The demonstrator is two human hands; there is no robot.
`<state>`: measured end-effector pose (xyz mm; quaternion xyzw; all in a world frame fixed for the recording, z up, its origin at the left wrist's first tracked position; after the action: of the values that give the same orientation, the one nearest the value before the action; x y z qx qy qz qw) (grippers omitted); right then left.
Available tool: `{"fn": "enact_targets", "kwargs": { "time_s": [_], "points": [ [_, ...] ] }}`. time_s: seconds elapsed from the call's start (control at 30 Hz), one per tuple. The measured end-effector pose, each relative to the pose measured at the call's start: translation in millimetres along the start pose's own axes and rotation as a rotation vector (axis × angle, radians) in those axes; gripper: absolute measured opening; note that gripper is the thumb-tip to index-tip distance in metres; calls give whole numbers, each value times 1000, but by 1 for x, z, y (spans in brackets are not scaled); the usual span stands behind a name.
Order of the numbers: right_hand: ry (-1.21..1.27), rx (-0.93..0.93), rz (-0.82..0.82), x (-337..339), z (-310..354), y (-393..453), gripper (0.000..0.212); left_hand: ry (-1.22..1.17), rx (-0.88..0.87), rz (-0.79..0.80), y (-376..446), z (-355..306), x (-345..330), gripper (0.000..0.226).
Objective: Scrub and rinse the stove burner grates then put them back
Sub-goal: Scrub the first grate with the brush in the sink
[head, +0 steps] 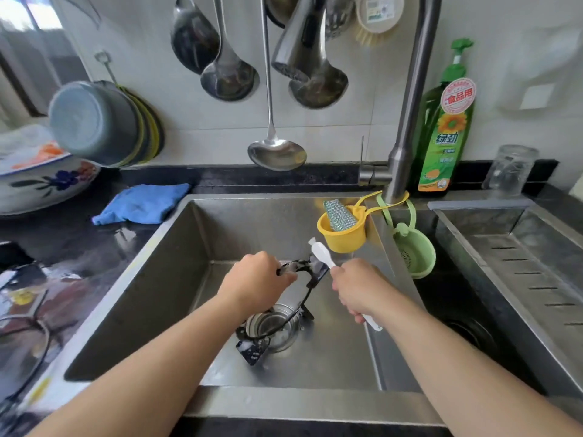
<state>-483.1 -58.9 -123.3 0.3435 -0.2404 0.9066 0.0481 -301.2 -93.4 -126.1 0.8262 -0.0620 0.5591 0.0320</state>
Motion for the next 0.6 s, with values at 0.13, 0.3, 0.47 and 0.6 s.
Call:
{"fn": "enact_targets", "kwargs": {
  "time_s": [0.13, 0.3, 0.47, 0.6],
  "points": [
    [-31, 161, -19, 2, 4, 1, 28, -1, 43, 70, -3, 6, 11, 50],
    [-22, 227, 71, -2, 8, -3, 24, -49, 108, 55, -15, 29, 8, 49],
    [-44, 300, 3, 7, 9, -6, 24, -161, 71, 172, -20, 27, 13, 48],
    [-201, 304, 59, -4, 11, -9, 26, -169, 41, 207, -22, 25, 9, 47]
  ]
}}
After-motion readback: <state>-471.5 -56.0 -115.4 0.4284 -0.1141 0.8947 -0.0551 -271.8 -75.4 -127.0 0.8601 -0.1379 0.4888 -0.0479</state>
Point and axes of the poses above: each hand's wrist, its own y-axis towards the middle knuckle, its own x-axis out of the back of the hand, z = x × y, the point moved 2 cm from there along y, towards the middle knuckle
